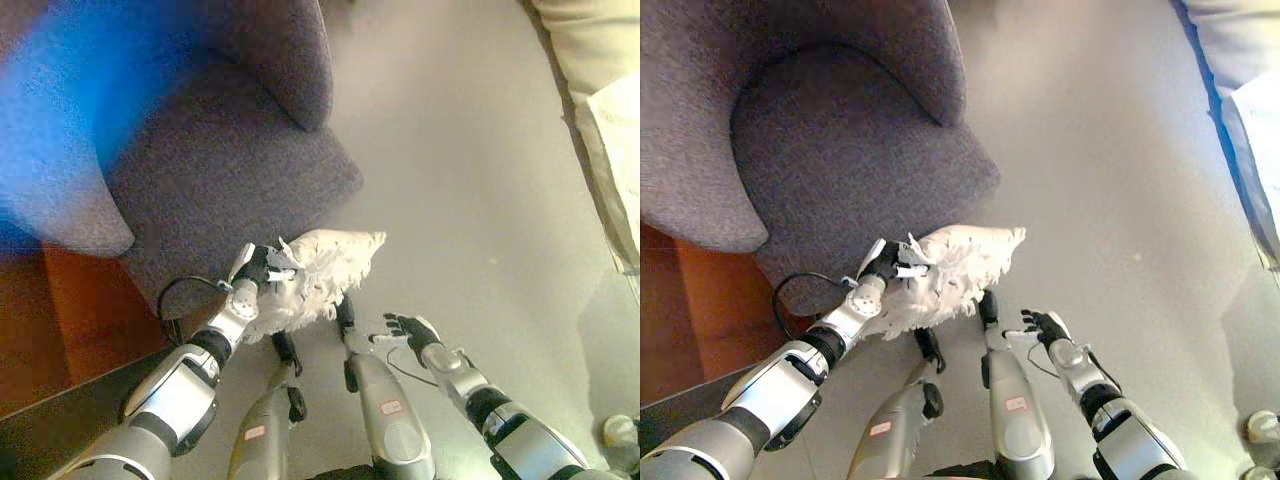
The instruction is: Pick up the pillow and put it on the sofa.
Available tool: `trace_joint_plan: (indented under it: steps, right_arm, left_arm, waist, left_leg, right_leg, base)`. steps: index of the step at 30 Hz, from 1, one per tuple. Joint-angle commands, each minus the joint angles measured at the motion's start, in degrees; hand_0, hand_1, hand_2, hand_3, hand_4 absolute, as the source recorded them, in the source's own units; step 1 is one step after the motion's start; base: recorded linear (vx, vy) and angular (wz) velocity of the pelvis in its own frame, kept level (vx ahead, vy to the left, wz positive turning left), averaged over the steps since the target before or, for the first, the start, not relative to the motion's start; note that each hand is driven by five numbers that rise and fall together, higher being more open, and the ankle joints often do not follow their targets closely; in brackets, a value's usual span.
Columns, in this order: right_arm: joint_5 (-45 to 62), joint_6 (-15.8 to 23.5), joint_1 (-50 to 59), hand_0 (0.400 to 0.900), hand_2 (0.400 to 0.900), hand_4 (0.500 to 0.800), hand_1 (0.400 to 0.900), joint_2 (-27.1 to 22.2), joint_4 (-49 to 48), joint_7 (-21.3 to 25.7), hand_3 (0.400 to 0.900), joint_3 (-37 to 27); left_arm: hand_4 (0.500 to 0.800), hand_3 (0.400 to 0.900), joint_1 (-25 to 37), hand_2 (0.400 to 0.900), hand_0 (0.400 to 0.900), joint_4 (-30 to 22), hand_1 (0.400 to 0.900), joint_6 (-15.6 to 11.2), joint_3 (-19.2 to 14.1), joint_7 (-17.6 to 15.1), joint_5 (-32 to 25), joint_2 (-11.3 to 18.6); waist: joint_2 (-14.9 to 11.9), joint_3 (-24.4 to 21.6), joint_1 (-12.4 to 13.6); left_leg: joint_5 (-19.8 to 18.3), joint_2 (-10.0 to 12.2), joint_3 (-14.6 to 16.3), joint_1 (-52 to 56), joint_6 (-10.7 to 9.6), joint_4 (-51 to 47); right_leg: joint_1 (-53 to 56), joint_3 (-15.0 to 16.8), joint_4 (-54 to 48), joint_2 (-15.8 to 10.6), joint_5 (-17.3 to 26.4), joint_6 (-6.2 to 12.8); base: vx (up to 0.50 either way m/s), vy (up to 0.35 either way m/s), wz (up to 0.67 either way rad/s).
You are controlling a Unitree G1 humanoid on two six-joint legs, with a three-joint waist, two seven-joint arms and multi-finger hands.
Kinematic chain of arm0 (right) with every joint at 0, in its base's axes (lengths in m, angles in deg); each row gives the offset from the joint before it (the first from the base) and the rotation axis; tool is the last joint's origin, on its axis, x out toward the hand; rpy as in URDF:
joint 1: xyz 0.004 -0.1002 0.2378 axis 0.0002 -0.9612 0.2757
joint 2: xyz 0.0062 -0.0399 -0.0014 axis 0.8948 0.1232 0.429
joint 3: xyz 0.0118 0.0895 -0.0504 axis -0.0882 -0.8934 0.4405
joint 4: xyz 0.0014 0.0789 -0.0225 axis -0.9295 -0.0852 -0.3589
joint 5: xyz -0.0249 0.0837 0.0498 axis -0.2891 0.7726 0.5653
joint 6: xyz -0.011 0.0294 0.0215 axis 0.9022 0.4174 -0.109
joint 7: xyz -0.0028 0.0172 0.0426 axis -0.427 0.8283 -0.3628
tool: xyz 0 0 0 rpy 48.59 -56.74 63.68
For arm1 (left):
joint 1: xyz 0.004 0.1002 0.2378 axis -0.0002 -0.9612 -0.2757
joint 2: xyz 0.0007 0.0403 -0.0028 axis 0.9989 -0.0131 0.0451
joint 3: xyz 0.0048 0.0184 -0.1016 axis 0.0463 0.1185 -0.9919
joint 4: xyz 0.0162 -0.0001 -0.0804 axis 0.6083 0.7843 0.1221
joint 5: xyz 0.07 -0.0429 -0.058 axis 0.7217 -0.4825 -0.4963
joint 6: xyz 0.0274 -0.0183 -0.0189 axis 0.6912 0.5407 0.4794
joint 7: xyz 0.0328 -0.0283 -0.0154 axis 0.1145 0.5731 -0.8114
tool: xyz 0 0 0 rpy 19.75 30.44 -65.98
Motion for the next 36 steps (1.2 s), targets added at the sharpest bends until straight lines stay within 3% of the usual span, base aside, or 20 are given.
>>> trace_joint_plan:
  steps: [1,8,16,27,31,36]
  right_arm:
    - [-1.7,2.4,-4.7,0.900,0.900,0.800,0.900,-0.9,1.8,-1.6,0.900,-1.3]
    - [-3.7,2.1,-11.0,0.900,0.900,0.800,0.900,-1.0,3.5,-2.9,0.900,-4.1]
    - [-5.7,1.5,-16.0,0.900,0.900,0.800,0.900,-0.3,5.4,-4.4,0.900,-5.4]
    - [-7.0,-0.7,-18.5,0.900,0.900,0.800,0.900,0.3,5.6,-5.6,0.900,-4.5]
    - [-6.9,-1.3,-18.6,0.900,0.900,0.800,0.900,0.3,6.3,-5.9,0.900,-4.4]
    - [-7.6,-1.9,-19.6,0.900,0.900,0.800,0.900,0.2,7.6,-7.0,0.900,-5.0]
  left_arm:
    - [0.500,0.400,0.4,0.400,0.400,-8.6,0.400,-3.9,-1.2,1.3,-0.1,0.7]
    - [0.500,0.400,-5.6,0.400,0.400,-15.8,0.400,-3.4,-0.4,4.5,1.3,0.6]
    - [0.500,0.400,-8.7,0.400,0.400,-26.6,0.400,-1.1,-0.1,8.6,-0.3,4.4]
    - [0.500,0.400,-3.0,0.400,0.400,-39.1,0.400,5.9,-3.0,11.1,-8.4,9.8]
    - [0.500,0.400,0.3,0.400,0.400,-42.4,0.400,7.8,-4.2,10.2,-12.4,11.7]
    - [0.500,0.400,4.6,0.400,0.400,-44.9,0.400,11.0,-7.7,8.1,-22.3,14.5]
  waist:
    - [1.4,-4.4,2.7]
    - [2.2,-10.4,3.7]
    - [2.6,-16.6,5.2]
    - [3.0,-22.5,6.2]
    - [3.1,-23.5,6.2]
    - [3.3,-25.0,6.0]
  left_leg:
    - [-3.9,3.1,-2.0,-2.6,-4.0,6.6]
    - [-4.9,2.1,-2.4,4.1,-3.3,3.7]
    - [-6.0,1.6,-3.4,9.1,-2.6,2.2]
    - [-6.3,1.5,-4.5,12.8,-2.4,0.4]
    - [-6.2,1.4,-4.7,13.5,-2.4,-0.1]
    - [-6.2,1.4,-4.9,14.3,-2.4,-0.4]
  right_leg:
    - [0.3,0.3,6.6,-3.5,-7.8,6.10]
    - [8.2,-0.5,3.6,-3.5,-8.7,6.48]
    - [14.2,-2.1,2.1,-3.5,-10.1,6.67]
    - [18.8,-3.4,0.6,-3.2,-11.0,6.63]
    - [19.6,-3.6,0.2,-3.1,-11.1,6.69]
    - [20.5,-3.7,-0.2,-2.9,-11.3,6.71]
  base:
    - [0.11,0.016,0.08]
    - [0.12,0.040,0.07]
    - [0.11,0.021,0.10]
    - [0.08,-0.003,0.05]
    - [0.03,-0.004,0.04]
    - [0.05,-0.015,0.01]
